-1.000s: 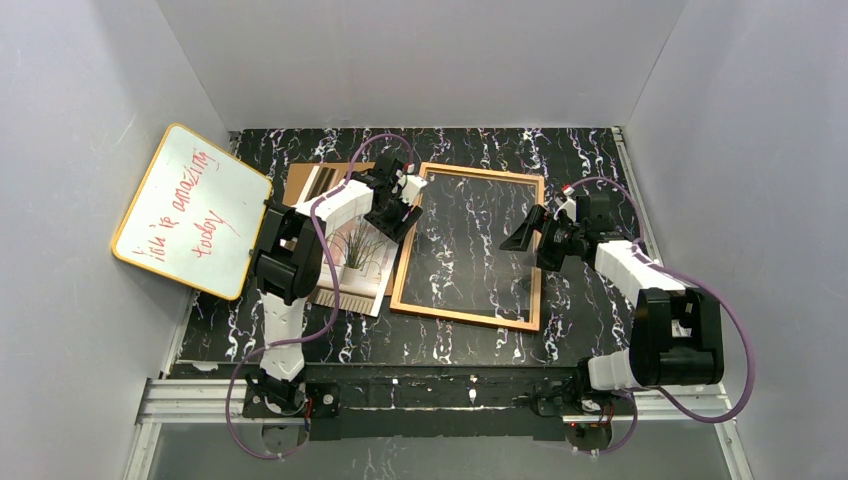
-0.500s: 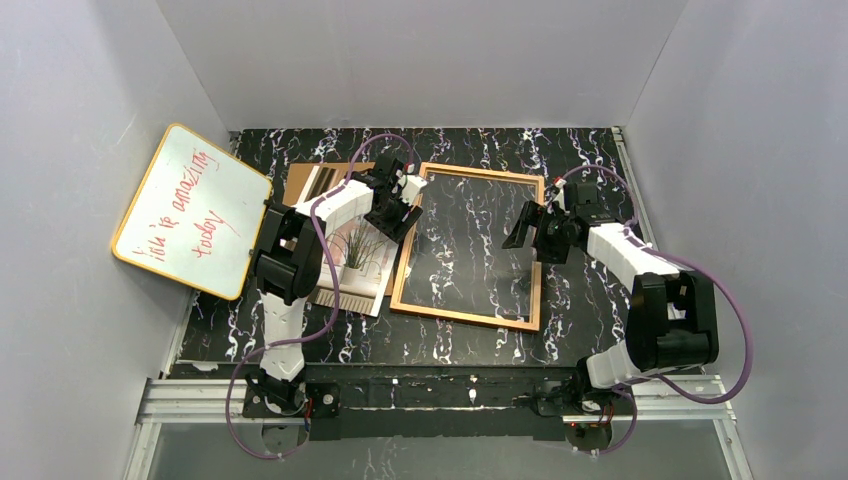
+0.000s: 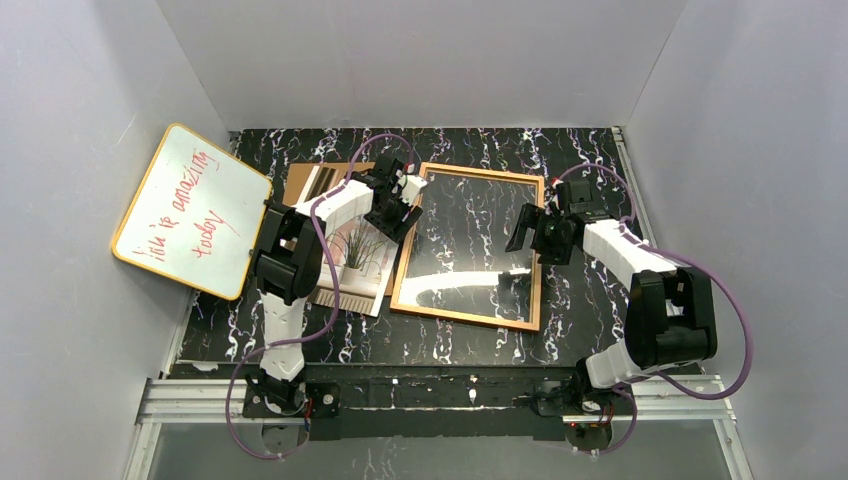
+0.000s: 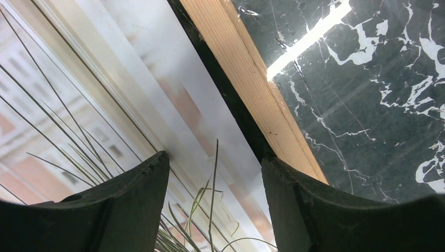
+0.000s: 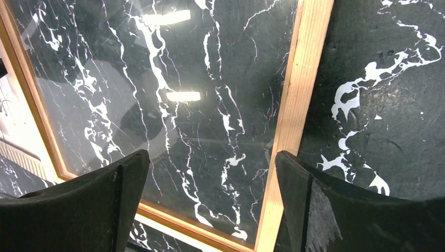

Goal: Put the photo into the frame
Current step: Place the photo frame item in the photo frame, then move the photo frame to the center of the board.

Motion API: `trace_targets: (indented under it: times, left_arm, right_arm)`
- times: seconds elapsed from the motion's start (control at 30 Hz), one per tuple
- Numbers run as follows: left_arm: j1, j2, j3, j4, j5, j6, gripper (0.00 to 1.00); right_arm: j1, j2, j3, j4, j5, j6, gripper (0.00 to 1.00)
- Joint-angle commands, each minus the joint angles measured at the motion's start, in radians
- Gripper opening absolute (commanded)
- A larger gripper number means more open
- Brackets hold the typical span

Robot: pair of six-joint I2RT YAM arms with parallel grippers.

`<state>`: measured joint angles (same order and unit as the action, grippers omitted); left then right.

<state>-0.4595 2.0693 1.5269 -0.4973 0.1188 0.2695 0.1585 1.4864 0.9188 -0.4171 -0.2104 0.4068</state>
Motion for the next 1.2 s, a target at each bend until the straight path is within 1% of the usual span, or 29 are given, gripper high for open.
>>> trace_targets:
  times: [0.0, 0.13, 0.3, 0.43, 0.53, 0.6, 0.7, 0.8, 0.9, 0.97, 1.07, 1.17]
  left_arm:
    - [-0.015, 0.022, -0.023, -0.027, 0.050, -0.003, 0.63]
    - [-0.015, 0.022, -0.022, -0.028, 0.053, -0.003, 0.63]
    - [-0.021, 0.033, 0.005, -0.025, 0.061, -0.015, 0.63]
    - [-0.039, 0.056, 0.055, -0.025, 0.051, -0.012, 0.63]
    - [-0.053, 0.083, 0.094, -0.033, 0.042, -0.008, 0.63]
    - [-0.062, 0.103, 0.126, -0.043, 0.041, -0.007, 0.64]
    - [-0.079, 0.131, 0.175, -0.058, 0.038, -0.004, 0.64]
    - [-0.092, 0.151, 0.214, -0.072, 0.038, -0.007, 0.64]
    - [-0.087, 0.152, 0.272, -0.116, 0.051, -0.023, 0.64]
    - [-0.056, 0.134, 0.314, -0.150, 0.063, -0.028, 0.65]
    - [0.032, 0.100, 0.384, -0.205, 0.094, -0.025, 0.66]
    - [0.144, 0.058, 0.423, -0.257, 0.087, 0.000, 0.67]
  right_arm:
    - [0.004, 0.011, 0.053, -0.009, 0.025, -0.020, 0.99]
    - [0.004, -0.014, 0.056, -0.010, 0.057, -0.009, 0.99]
    - [-0.007, -0.073, 0.055, 0.007, 0.059, 0.029, 0.99]
    - [-0.046, -0.092, 0.048, 0.007, 0.043, 0.144, 0.99]
    - [-0.096, -0.109, 0.026, 0.034, -0.056, 0.154, 0.99]
    - [-0.120, -0.139, -0.008, 0.083, -0.122, 0.163, 0.99]
    - [-0.132, -0.184, -0.048, 0.147, -0.189, 0.186, 0.99]
    - [-0.126, -0.181, -0.017, 0.109, -0.198, 0.189, 0.99]
    - [-0.077, -0.167, 0.023, 0.103, -0.156, 0.207, 0.99]
    - [-0.005, -0.146, 0.060, 0.116, -0.105, 0.226, 0.99]
    - [0.137, -0.070, 0.157, 0.124, -0.043, 0.259, 0.99]
    - [0.258, 0.039, 0.268, 0.163, -0.025, 0.309, 0.99]
